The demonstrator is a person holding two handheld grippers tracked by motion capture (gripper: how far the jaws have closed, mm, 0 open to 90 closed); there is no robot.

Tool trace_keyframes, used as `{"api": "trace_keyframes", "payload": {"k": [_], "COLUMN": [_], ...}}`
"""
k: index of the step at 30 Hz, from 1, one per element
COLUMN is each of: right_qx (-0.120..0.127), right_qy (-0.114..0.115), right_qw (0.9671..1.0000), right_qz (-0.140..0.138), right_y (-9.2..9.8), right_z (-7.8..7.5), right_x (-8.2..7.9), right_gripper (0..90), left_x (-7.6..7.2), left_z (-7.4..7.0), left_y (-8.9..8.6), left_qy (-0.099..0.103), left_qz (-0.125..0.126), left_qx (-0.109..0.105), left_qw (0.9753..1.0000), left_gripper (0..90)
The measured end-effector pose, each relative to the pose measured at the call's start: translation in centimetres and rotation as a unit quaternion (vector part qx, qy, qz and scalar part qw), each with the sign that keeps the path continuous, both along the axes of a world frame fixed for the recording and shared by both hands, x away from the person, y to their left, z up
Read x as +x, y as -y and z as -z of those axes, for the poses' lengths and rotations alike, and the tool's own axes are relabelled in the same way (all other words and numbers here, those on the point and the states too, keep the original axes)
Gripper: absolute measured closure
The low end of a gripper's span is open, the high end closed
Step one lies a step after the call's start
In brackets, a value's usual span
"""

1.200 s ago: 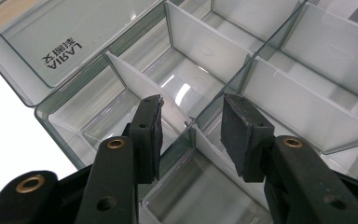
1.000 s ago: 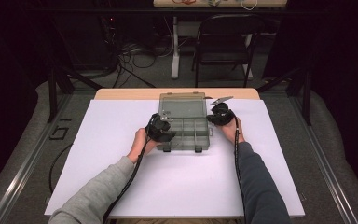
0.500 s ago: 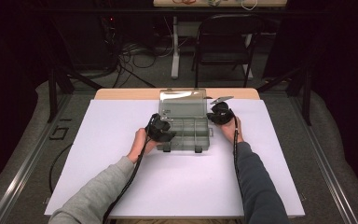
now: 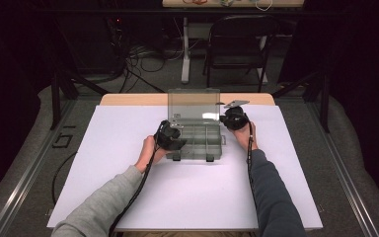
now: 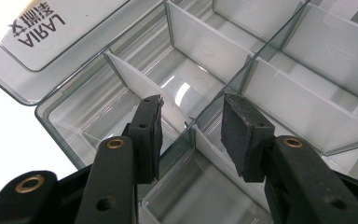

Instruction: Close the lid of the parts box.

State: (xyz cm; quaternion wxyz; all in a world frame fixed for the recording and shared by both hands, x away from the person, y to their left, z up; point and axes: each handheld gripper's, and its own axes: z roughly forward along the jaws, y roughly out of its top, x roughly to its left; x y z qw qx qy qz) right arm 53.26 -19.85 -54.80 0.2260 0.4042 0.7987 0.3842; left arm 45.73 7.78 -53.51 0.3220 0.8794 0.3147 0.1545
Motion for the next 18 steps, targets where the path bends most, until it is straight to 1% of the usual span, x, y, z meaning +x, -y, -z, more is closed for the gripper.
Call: {"api": "trace_keyframes", "payload": {"k": [1, 4, 7, 12, 13, 14, 15, 18], "right_qx": [0.002, 0.004, 0.021, 0.022, 0.022, 0.027, 0.029, 0.03], "right_qy": [0.005, 0.01, 0.015, 0.025, 0.03, 0.03, 0.034, 0.042], "right_qw": [1.0, 0.9999, 0.9997, 0.9994, 0.9993, 0.9992, 0.999, 0.9986], "right_qz": [0.0, -0.001, 0.001, -0.003, -0.006, -0.005, -0.006, -0.008], "right_y": [0.0, 0.1, 0.3, 0.3, 0.4, 0.4, 0.5, 0.5], "right_z": [-0.1, -0.5, -1.2, -2.0, -2.1, -2.2, -2.4, -2.8], "right_x": [0.0, -0.1, -0.1, -0.3, -0.4, -0.5, -0.6, -0.8], "right_gripper": [90.0, 90.0, 90.0, 90.0, 90.0, 90.0, 90.0, 90.0], "left_x": [0.0, 0.0, 0.0, 0.0, 0.0, 0.0, 0.0, -0.1], "left_z": [0.0, 0.0, 0.0, 0.0, 0.0, 0.0, 0.0, 0.0], "left_y": [0.0, 0.0, 0.0, 0.1, 0.1, 0.1, 0.1, 0.1], "left_qy": [0.0, 0.0, 0.0, 0.0, 0.0, 0.0, 0.0, 0.0], "left_qz": [0.0, 0.0, -0.001, -0.003, -0.003, -0.004, -0.004, -0.007], "left_qx": [0.0, 0.0, 0.0, 0.0, 0.0, 0.0, 0.0, 0.0], "left_qw": [1.0, 1.0, 1.0, 1.0, 1.0, 1.0, 1.0, 1.0], "left_gripper": [58.4, 58.3, 58.3, 58.2, 58.2, 58.1, 58.1, 57.8]}}
